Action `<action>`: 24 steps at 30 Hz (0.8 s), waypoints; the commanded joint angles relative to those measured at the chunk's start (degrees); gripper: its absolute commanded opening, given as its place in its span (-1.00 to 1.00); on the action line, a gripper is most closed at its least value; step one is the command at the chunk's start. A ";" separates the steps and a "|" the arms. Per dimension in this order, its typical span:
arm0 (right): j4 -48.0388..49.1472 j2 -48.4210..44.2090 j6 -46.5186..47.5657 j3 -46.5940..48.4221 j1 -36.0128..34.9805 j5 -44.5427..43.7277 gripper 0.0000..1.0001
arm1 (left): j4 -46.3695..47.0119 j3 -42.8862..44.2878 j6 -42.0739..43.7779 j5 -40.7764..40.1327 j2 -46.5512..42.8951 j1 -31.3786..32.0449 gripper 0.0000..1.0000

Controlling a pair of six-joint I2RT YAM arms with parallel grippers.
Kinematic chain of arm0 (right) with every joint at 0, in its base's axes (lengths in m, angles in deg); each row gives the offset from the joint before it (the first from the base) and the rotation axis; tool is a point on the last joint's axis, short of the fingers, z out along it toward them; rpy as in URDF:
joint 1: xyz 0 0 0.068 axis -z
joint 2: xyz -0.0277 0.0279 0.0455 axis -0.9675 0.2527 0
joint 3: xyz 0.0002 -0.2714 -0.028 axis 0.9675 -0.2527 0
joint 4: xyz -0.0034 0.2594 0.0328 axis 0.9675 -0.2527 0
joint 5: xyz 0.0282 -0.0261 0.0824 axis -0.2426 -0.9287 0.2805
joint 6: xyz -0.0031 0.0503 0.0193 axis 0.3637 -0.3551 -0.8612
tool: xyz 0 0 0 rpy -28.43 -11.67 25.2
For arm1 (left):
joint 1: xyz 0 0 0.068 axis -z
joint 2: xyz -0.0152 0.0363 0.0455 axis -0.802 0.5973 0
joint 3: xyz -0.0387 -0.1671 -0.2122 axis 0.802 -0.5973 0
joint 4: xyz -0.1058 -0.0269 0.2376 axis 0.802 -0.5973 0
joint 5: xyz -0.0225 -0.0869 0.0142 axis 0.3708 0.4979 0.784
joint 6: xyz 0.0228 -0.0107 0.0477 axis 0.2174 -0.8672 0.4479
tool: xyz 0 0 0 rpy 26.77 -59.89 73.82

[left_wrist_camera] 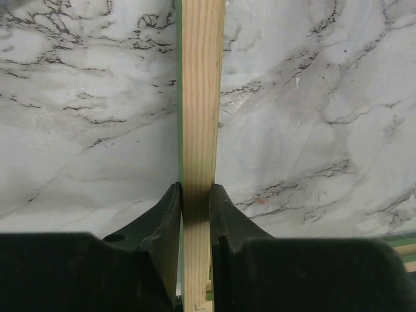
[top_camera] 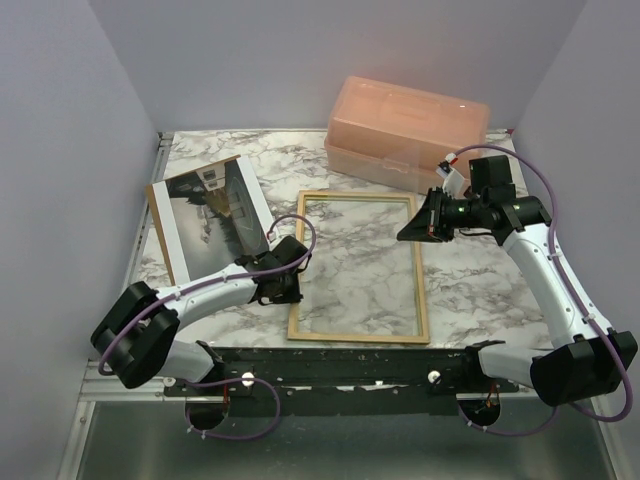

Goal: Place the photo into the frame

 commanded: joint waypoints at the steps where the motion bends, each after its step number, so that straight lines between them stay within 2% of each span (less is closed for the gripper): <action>1: -0.42 -0.61 0.62 1.27 0.37 0.59 -0.99 | -0.63 2.99 -0.30 -1.77 -2.59 -0.33 -1.00; 10: 2.18 -1.18 -0.76 -0.07 0.37 4.15 -0.99 | -6.81 1.76 2.33 -5.49 -9.94 -0.33 -1.00; 17: 5.49 -1.96 -2.29 -2.37 0.42 7.01 -0.99 | -5.64 -3.93 1.59 -4.51 -16.10 -0.42 -1.00; 24: 7.28 -2.34 -2.82 -3.57 0.38 7.80 -0.99 | -1.69 -8.02 1.64 -2.59 -14.67 -0.40 -1.00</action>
